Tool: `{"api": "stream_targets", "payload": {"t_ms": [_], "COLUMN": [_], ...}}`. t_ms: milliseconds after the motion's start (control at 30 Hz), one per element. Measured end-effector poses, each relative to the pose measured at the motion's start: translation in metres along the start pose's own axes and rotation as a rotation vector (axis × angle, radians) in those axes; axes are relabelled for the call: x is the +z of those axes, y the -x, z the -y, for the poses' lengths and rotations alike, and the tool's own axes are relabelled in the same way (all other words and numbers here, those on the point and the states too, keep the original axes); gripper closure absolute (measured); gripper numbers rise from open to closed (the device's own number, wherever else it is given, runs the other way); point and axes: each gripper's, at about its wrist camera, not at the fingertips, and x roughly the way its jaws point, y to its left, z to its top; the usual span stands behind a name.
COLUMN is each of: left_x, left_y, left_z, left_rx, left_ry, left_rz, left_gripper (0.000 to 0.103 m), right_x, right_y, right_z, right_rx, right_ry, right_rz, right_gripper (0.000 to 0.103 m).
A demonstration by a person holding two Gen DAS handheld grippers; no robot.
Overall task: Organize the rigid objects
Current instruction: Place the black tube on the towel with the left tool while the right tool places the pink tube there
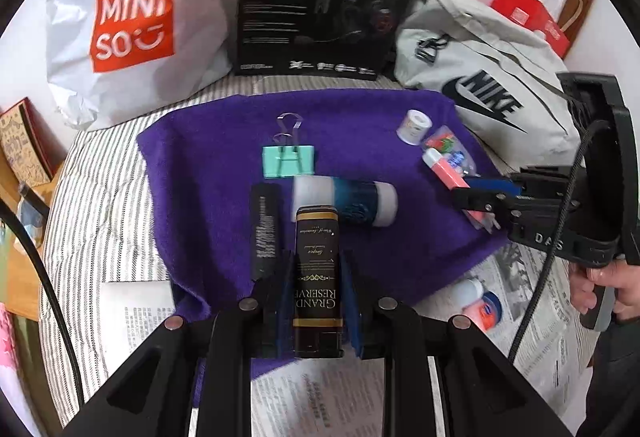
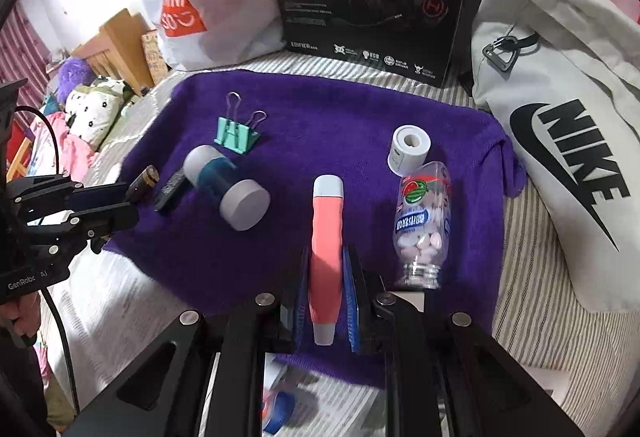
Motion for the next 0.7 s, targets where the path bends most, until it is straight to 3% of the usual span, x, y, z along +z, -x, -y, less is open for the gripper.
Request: {"api": "stream_targets", "payload": {"t_ms": [267,700], "left_x": [0.008,0.029], "left_y": [-0.014,-0.042], "left_z": [-0.024,-0.031], "left_rx": [0.047,0.146], "left_ry": [0.048,0.077], "left_rz": [-0.014,-0.035], "left_gripper": [0.081,0.081], "right_x": [0.004,-0.001], "right_y": [-0.020,-0.034], "right_z": [-0.001,0.002], "right_rx": [-0.011,-0.036], "right_ry": [0.013,0.026], "right_rz": [-0.029,-0.044], "right_gripper": [0.086,0.086]}}
